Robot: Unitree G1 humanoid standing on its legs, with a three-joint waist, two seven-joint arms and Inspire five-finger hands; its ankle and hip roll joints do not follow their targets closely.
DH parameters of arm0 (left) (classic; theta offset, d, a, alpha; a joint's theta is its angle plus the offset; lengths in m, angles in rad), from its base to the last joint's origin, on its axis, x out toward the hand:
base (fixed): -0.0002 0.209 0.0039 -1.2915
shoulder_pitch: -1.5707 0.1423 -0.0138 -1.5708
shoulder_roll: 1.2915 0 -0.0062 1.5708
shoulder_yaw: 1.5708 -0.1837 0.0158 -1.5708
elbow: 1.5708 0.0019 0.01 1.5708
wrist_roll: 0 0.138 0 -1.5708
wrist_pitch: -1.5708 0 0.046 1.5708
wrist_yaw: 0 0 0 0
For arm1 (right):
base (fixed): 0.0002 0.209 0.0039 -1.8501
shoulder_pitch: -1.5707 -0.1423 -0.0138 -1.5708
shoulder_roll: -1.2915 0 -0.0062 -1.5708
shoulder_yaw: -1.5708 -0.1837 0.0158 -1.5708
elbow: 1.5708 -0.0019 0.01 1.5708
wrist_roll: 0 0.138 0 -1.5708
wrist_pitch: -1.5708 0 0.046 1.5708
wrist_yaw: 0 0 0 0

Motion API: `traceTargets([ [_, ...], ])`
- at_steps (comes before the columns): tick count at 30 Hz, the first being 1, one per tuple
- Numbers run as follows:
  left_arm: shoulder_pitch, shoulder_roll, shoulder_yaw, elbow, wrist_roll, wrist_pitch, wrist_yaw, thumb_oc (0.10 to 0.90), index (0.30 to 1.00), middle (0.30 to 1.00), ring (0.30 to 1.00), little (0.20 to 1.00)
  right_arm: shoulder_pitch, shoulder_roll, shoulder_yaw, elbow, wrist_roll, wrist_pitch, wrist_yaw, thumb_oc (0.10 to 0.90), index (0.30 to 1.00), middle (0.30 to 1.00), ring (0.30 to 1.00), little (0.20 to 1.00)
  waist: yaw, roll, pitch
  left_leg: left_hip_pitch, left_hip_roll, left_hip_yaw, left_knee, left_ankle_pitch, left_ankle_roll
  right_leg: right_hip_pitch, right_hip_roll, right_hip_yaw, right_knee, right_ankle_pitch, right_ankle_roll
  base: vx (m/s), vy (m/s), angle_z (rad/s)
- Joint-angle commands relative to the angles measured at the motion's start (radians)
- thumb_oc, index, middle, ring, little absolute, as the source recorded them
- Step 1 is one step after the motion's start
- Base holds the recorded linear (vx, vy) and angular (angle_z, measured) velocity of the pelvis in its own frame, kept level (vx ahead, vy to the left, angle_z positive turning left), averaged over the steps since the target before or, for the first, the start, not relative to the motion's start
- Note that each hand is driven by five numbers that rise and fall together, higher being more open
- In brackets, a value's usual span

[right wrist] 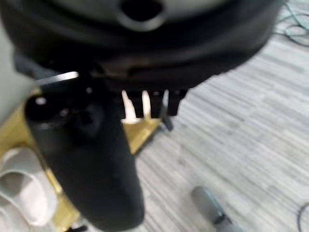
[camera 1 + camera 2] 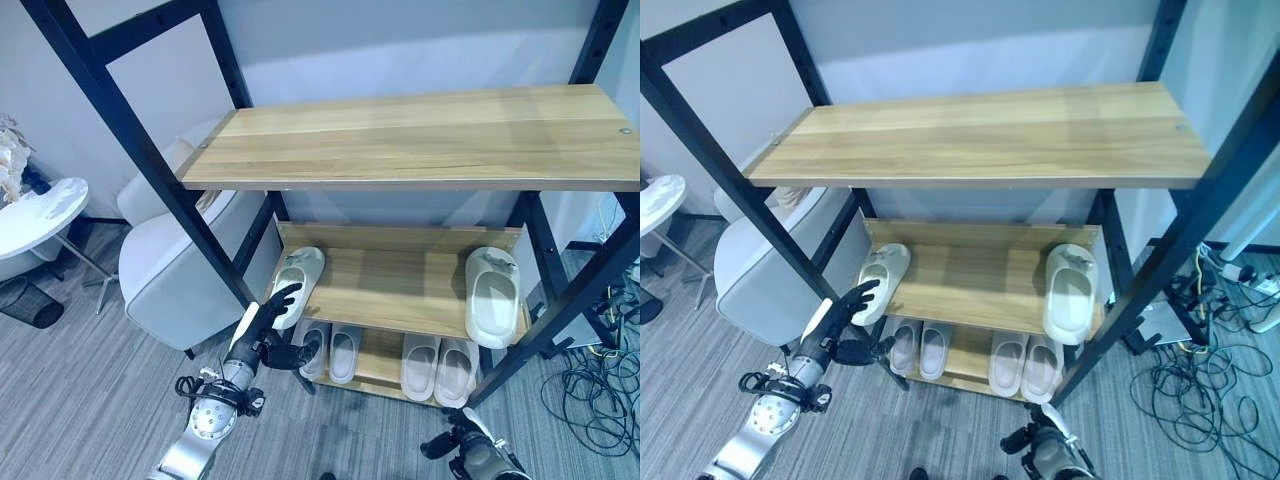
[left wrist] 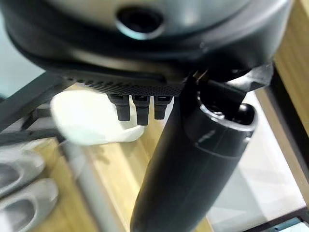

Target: Arrange the slippers neatly on the shoe rack.

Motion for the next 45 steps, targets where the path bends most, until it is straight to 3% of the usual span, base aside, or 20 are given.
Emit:
traceTargets([
  [1,-0.141,0.034,0.046,-0.064,0.084,-0.097,0.081,0.800,0.900,0.900,0.900,0.900,-0.026,0.009,0.012,0.007,-0.022,-0.020,-0.033,0.800,0.900,0.900,0.900,0.900,-0.003,-0.068,-0.052,-0.026,-0.053,0.040,0.001,-0.032,0.005,0.033,-0.039,0.023,0.013,-0.119,0.083,0.00,0.000,0.00],
  [12,-0.302,0.129,0.060,0.062,0.416,-0.029,0.211,0.800,0.900,0.900,0.900,0.900,0.068,0.053,0.031,-0.010,-0.057,-0.030,-0.031,0.800,0.900,0.900,0.900,0.900,-0.049,-0.063,-0.048,-0.037,-0.047,0.065,0.001,-0.045,0.005,0.009,-0.042,0.048,0.013,-0.111,0.094,0.01,0.008,-0.06],
  [20,-0.389,0.233,0.058,0.144,0.552,0.015,0.239,0.800,0.900,0.900,0.900,0.900,0.095,0.054,0.055,-0.030,-0.081,-0.039,-0.021,0.800,0.900,0.900,0.900,0.900,-0.067,-0.056,-0.036,-0.063,-0.045,0.080,0.001,-0.044,0.006,-0.027,-0.042,0.065,0.013,-0.100,0.102,-0.01,0.014,-0.08],
  [45,-0.591,0.292,-0.030,0.348,0.653,0.095,0.250,0.800,0.900,0.900,0.900,0.900,0.117,0.058,0.077,-0.059,-0.084,-0.051,-0.021,0.800,0.900,0.900,0.900,0.900,-0.106,-0.065,-0.004,-0.128,-0.043,0.101,0.001,-0.038,0.010,-0.112,-0.041,0.096,0.013,-0.072,0.107,-0.01,0.006,-0.04],
])
